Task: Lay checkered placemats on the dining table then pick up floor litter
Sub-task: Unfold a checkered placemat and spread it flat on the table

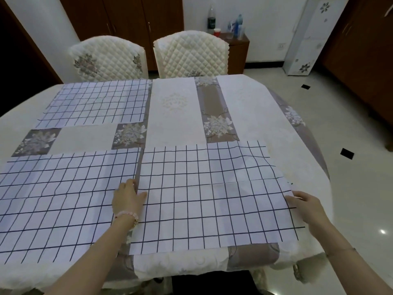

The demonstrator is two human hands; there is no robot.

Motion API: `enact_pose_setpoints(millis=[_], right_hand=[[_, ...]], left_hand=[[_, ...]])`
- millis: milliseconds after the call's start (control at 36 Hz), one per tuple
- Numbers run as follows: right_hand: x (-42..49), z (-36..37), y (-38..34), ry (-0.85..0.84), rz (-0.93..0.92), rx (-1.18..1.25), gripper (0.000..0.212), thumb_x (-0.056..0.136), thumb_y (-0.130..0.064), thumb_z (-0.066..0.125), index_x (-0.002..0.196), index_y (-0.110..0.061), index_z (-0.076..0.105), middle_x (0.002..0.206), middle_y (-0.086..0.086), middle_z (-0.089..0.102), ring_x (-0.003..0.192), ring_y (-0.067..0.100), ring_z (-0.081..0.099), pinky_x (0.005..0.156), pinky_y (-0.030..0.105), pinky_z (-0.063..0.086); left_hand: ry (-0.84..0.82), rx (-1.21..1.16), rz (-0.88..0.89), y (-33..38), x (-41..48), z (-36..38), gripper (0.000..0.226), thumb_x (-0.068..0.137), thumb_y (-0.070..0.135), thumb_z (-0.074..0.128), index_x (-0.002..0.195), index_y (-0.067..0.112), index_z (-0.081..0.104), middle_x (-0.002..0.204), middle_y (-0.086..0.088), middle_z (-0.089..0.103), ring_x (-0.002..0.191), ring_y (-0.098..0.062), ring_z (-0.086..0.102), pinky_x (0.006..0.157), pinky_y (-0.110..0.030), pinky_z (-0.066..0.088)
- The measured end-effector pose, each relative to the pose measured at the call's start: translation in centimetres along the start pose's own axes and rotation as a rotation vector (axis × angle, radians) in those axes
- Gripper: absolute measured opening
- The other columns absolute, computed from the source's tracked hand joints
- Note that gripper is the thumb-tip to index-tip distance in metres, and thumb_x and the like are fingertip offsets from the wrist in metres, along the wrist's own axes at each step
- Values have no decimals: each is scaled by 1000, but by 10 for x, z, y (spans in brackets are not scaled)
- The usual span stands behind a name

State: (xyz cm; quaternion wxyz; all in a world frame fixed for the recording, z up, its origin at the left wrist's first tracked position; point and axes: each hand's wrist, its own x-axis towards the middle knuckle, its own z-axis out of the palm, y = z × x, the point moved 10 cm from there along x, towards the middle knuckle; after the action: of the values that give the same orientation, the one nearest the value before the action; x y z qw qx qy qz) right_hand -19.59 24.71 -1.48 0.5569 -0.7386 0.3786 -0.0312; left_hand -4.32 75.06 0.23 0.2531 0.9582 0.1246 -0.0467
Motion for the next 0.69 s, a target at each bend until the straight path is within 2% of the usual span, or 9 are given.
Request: enact_pose_setpoints(millis=[83, 194, 333, 417, 444, 500, 556, 611, 694], right_hand=[[-6, 4, -4, -31, -11, 58, 9, 85, -11, 65, 92, -9, 70, 85, 11, 71, 75, 25, 66, 61, 27, 50], [-10, 12, -8, -71, 3, 147, 15, 86, -10, 63, 98, -4, 71, 93, 10, 72, 79, 24, 68, 65, 28, 52], [-10, 20, -8, -102, 40, 228, 11, 86, -8, 63, 84, -14, 72, 76, 0, 76, 66, 14, 71, 57, 23, 55], [-9, 25, -8, -105, 52, 254, 11, 87, -6, 62, 83, -11, 71, 78, -11, 73, 68, 10, 72, 57, 25, 58], [-10, 26, -10, -103, 50, 254, 9, 87, -6, 62, 89, -3, 71, 85, -10, 72, 77, 13, 72, 65, 32, 61], [-11, 28, -9, -96, 57, 229, 29, 87, -8, 62, 106, 13, 60, 108, 13, 66, 94, 28, 68, 82, 44, 56], [-12, 30, -9, -116, 62, 218, 25, 88, -9, 62, 102, 12, 62, 110, 26, 63, 84, 26, 71, 71, 39, 59], [-15, 32, -9, -147, 65, 231, 11, 88, -8, 61, 89, -2, 70, 95, 19, 72, 64, 16, 72, 52, 26, 57], [-15, 27, -9, -150, 63, 246, 12, 87, -8, 62, 92, -2, 70, 88, 15, 73, 65, 18, 71, 56, 27, 58]], left_hand=[[71, 89, 162, 35, -16, 2, 44, 83, 22, 68, 123, 9, 54, 125, -16, 53, 117, -34, 44, 95, -43, 41], [-200, -119, 406, 90, -65, 50, 44, 87, 24, 63, 129, 16, 51, 131, -1, 53, 125, -18, 43, 104, -26, 33], [-407, 76, 699, 125, -128, 107, 63, 87, 44, 58, 142, 23, 37, 148, 7, 36, 138, -9, 28, 113, -21, 18], [-403, 199, 727, 128, -142, 124, 72, 86, 53, 53, 146, 23, 27, 154, 6, 23, 142, -11, 17, 119, -31, 12], [-398, 191, 719, 130, -145, 127, 74, 86, 55, 51, 147, 23, 25, 155, 6, 20, 143, -12, 15, 120, -33, 11], [-403, 114, 707, 141, -154, 130, 76, 85, 57, 51, 148, 23, 23, 156, 5, 18, 144, -13, 14, 120, -32, 9], [-413, 67, 742, 163, -166, 134, 81, 83, 60, 52, 148, 22, 23, 156, 5, 19, 143, -11, 14, 120, -30, 9], [-416, 35, 788, 190, -179, 139, 86, 79, 63, 54, 148, 21, 23, 156, 4, 20, 143, -11, 16, 119, -29, 10], [-439, -59, 761, 222, -192, 149, 89, 78, 65, 54, 148, 20, 21, 157, 3, 20, 144, -12, 15, 118, -28, 11]])
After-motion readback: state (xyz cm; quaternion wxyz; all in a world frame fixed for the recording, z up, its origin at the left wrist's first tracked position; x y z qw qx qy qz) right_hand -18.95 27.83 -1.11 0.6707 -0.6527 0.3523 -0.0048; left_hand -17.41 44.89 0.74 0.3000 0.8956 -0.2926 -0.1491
